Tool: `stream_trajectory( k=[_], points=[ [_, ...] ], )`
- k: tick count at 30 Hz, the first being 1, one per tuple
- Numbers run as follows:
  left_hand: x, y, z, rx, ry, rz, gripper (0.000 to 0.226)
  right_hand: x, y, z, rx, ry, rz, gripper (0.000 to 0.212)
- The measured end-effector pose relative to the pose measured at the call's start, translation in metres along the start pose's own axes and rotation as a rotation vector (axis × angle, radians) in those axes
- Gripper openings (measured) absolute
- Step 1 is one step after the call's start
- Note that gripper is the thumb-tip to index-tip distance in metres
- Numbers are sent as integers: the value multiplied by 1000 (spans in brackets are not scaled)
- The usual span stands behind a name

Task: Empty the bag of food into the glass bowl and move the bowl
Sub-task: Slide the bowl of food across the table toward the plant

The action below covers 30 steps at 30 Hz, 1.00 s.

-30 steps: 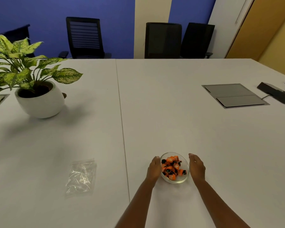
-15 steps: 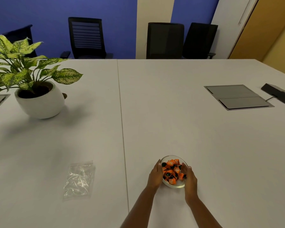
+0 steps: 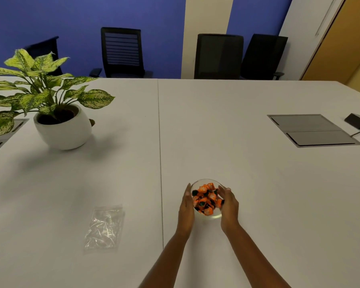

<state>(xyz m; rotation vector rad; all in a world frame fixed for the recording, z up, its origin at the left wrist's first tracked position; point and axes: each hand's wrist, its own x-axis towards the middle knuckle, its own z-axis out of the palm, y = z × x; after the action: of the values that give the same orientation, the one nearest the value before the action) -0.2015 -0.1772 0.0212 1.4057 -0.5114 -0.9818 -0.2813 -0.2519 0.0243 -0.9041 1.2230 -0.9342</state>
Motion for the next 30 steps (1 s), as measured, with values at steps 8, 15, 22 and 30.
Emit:
stream_trajectory(
  k=[8,15,22,30],
  points=[
    [46,46,-27,-89,149,105,42,14,-36,75,13,-105,-3,40],
    [102,82,-59,-108,241,120,42,35,-59,138,35,-186,-32,42],
    [152,102,-77,-86,255,92,44,62,-69,179,67,-224,-42,41],
    [215,107,-86,-104,271,37,49,119,-65,221,42,-208,1,38]
  ],
)
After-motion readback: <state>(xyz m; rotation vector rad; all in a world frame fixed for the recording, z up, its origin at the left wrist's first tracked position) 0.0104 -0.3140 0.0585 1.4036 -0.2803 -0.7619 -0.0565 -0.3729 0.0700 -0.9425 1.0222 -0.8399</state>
